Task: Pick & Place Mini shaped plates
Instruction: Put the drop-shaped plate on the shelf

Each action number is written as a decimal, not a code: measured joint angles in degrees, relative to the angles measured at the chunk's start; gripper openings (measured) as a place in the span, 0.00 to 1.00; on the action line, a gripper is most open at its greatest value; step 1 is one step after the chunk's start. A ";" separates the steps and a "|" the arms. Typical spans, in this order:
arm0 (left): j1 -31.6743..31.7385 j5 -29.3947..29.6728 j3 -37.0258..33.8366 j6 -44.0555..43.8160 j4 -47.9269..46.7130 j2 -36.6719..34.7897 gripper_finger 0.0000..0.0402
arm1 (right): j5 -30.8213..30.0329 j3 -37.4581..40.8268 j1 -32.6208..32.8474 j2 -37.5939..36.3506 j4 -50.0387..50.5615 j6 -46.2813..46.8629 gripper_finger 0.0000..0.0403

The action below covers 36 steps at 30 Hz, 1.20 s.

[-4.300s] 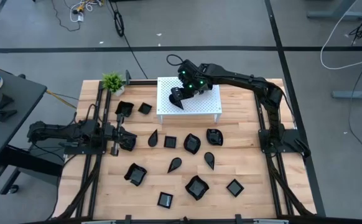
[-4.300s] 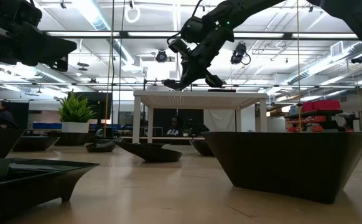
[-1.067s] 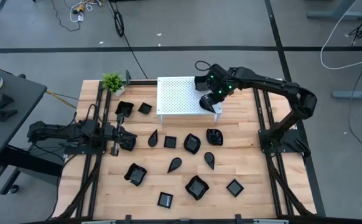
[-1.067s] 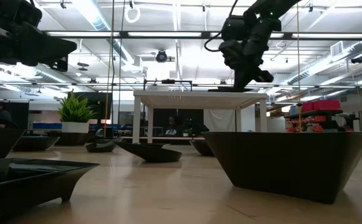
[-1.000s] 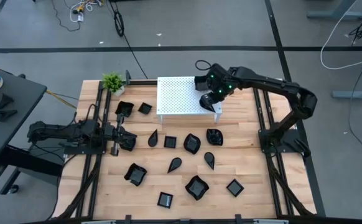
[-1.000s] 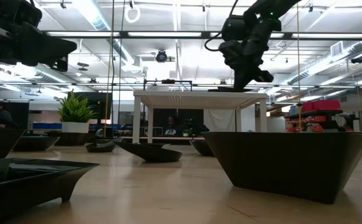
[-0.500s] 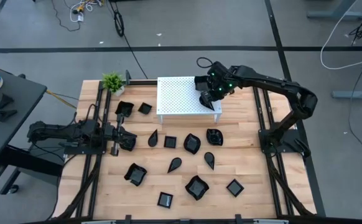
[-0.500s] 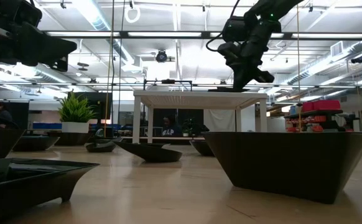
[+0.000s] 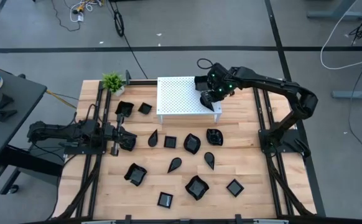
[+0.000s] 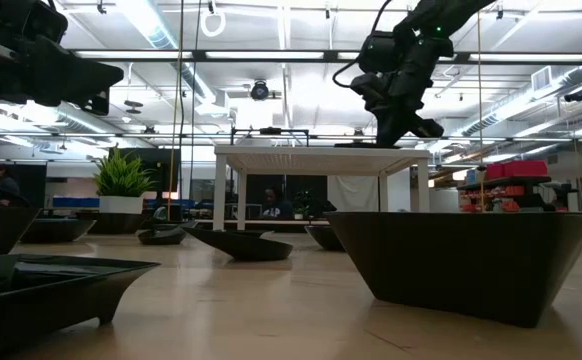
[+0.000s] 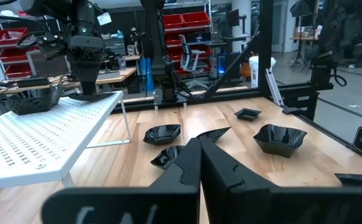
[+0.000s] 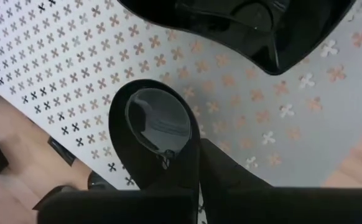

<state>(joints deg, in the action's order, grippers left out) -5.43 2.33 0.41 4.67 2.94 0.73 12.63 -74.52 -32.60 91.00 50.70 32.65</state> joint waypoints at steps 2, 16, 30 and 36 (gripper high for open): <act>0.00 0.00 -0.01 0.00 0.00 0.01 0.01 | -0.01 0.02 0.00 0.02 -0.50 0.60 0.01; 0.00 0.00 0.01 0.00 0.00 0.00 0.01 | 0.49 0.04 -0.09 0.06 -0.62 -2.25 0.01; -0.02 0.00 0.01 0.00 0.00 0.00 0.01 | 0.51 0.04 -0.09 0.07 -0.78 -4.23 0.01; 0.00 0.01 0.00 0.00 0.00 0.00 0.01 | 0.51 0.04 -0.13 -0.06 -0.46 -4.25 0.01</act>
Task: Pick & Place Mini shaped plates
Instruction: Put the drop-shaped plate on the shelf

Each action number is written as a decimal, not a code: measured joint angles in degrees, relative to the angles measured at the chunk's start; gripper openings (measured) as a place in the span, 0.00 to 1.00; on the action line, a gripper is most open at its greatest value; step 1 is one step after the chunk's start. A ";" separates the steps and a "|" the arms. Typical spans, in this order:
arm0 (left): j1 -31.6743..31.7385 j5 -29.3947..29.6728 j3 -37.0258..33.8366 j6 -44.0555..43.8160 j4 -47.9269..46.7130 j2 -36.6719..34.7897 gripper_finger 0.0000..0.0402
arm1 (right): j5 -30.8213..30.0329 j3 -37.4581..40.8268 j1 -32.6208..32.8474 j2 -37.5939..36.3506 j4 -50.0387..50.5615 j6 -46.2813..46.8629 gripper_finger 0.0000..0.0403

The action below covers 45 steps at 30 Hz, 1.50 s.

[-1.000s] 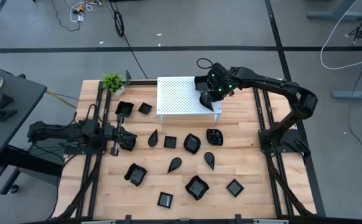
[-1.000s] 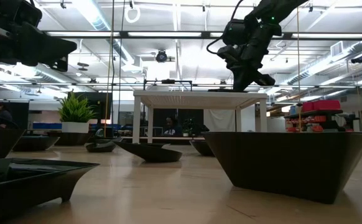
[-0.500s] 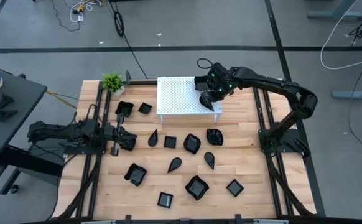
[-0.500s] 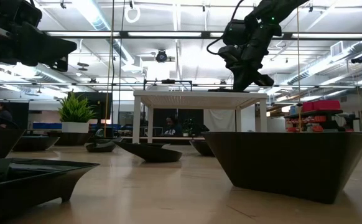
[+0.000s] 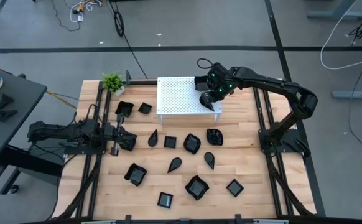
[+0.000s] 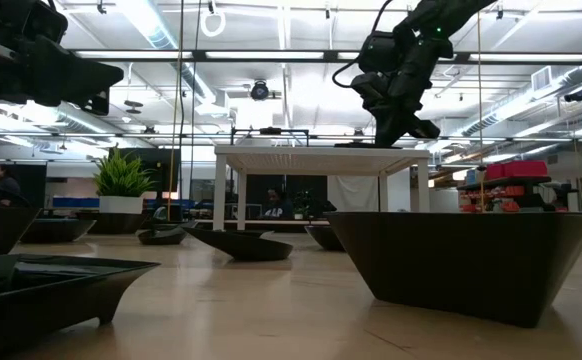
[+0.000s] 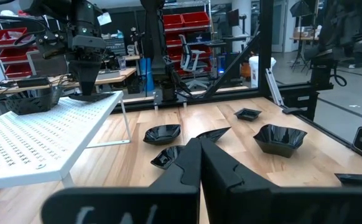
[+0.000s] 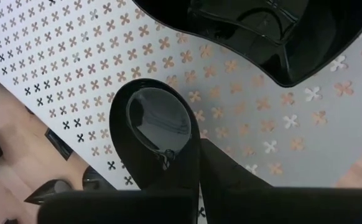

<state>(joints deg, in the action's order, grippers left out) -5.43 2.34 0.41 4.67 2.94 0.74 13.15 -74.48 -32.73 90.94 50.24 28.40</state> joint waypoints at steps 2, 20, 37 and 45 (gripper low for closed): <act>0.00 -0.02 0.02 0.00 0.00 0.00 0.01 | -0.08 -0.17 -0.11 -0.26 0.26 -0.01 0.01; 0.00 -0.01 0.00 0.00 0.01 0.00 0.01 | -0.26 -1.51 -0.68 -0.31 1.01 -0.42 0.01; -0.02 0.00 0.00 0.00 0.00 0.02 0.01 | -0.26 -1.18 -0.68 -0.24 0.76 -0.42 0.01; 0.00 -0.02 0.02 0.00 0.00 0.00 0.01 | -0.26 -1.16 -0.68 -0.23 0.09 -0.42 0.07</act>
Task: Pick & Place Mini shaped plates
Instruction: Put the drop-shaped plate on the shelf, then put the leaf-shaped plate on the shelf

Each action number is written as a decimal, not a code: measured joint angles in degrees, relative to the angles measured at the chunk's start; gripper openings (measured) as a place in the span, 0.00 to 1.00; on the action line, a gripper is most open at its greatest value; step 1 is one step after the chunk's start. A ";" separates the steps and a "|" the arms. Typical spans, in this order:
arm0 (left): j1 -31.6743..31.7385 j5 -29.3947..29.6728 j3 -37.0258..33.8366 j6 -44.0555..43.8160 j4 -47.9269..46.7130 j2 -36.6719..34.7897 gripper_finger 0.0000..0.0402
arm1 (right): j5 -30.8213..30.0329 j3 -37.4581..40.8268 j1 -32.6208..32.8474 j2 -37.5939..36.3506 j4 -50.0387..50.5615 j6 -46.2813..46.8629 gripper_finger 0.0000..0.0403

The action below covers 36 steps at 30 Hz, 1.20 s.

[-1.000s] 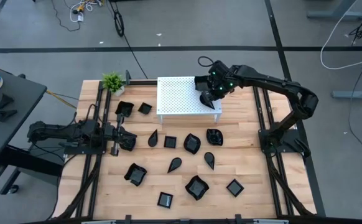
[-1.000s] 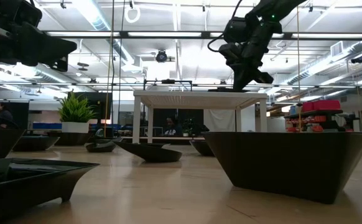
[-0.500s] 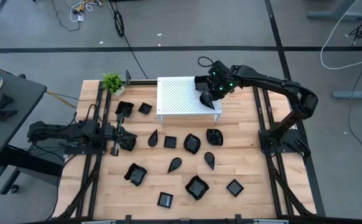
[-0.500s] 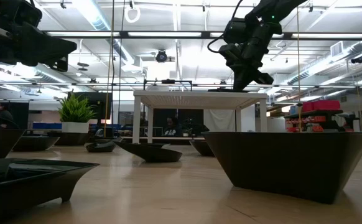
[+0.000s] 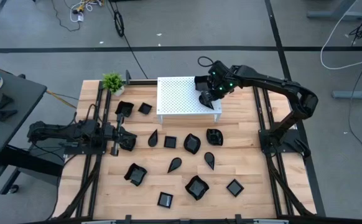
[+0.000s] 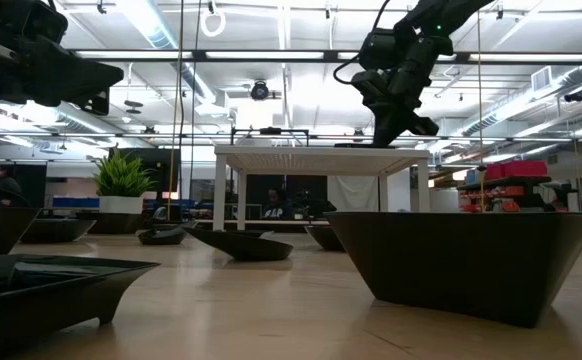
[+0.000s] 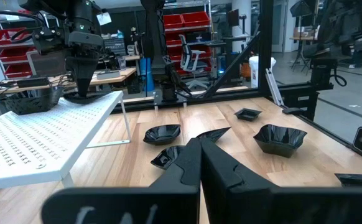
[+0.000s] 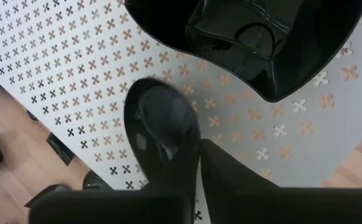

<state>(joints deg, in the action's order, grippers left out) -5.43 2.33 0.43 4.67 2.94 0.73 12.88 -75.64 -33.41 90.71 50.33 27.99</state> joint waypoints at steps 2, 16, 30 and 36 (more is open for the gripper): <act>-0.01 0.01 -0.01 0.00 0.00 0.02 0.01 | 0.00 0.00 0.00 -0.01 -0.03 0.00 0.09; -0.02 0.01 0.00 0.00 0.00 0.01 0.01 | 0.01 0.07 -0.15 -2.18 -0.04 -0.44 0.20; 0.00 0.00 0.00 0.00 0.02 0.02 0.01 | 0.17 0.07 4.46 -11.07 5.95 -4.32 0.23; -0.02 0.01 -0.02 0.00 0.01 0.01 0.01 | 0.02 0.07 11.19 -13.97 9.89 -4.67 0.23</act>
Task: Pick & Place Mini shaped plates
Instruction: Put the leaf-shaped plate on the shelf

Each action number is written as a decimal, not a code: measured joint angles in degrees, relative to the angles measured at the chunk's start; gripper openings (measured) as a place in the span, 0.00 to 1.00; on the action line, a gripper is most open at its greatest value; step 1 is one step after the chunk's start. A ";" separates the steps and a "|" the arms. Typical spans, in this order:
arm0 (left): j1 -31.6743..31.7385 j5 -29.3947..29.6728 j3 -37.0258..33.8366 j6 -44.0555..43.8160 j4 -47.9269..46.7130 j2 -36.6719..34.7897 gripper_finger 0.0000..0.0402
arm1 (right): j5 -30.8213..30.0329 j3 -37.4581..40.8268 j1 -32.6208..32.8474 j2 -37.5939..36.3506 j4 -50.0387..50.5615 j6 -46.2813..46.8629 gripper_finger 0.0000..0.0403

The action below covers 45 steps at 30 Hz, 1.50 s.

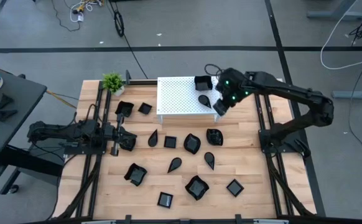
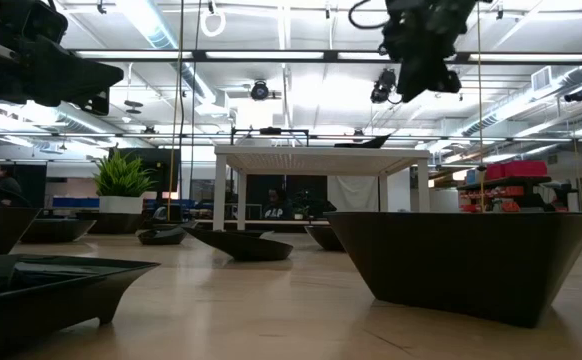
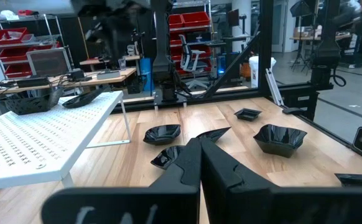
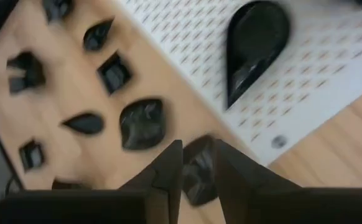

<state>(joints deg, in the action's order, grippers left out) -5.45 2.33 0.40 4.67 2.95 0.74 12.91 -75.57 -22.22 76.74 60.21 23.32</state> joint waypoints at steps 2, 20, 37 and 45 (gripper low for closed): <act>0.02 0.01 0.02 0.00 -0.01 -0.01 0.01 | -0.01 0.00 2.37 -0.56 1.45 0.07 0.23; 0.02 0.02 0.01 0.00 0.01 0.00 0.01 | -0.65 14.88 14.34 -2.92 -0.07 16.05 0.23; -0.01 0.02 0.00 0.00 0.01 -0.01 0.01 | -1.54 27.26 17.38 -6.68 -12.52 28.00 0.23; 0.02 0.01 0.02 0.00 0.02 -0.01 0.01 | -2.75 27.28 17.16 -6.68 -19.35 29.58 0.23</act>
<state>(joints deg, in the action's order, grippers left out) -5.43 2.35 0.43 4.67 2.96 0.73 10.16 -48.29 -5.06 70.06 40.87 52.90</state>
